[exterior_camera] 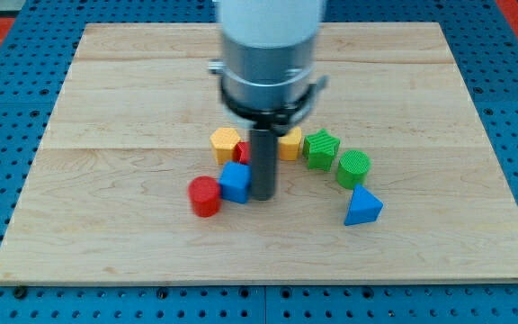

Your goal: Move the red circle to the right

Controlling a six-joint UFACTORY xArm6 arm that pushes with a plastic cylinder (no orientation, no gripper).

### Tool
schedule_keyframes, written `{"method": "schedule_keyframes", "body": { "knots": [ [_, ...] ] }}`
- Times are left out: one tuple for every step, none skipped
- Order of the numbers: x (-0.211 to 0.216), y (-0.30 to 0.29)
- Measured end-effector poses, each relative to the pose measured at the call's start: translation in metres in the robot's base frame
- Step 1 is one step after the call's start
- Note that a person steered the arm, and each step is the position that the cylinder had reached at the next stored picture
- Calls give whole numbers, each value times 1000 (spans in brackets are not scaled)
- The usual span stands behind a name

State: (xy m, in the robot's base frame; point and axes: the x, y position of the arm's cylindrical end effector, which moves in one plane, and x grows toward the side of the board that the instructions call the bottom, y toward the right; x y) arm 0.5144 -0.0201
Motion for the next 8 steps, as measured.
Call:
{"method": "schedule_keyframes", "body": {
  "knots": [
    [0,-29],
    [1,-51],
    [2,-41],
    [19,-40],
    [19,-56],
    [19,-106],
    [20,-99],
    [20,-74]
  ]
}}
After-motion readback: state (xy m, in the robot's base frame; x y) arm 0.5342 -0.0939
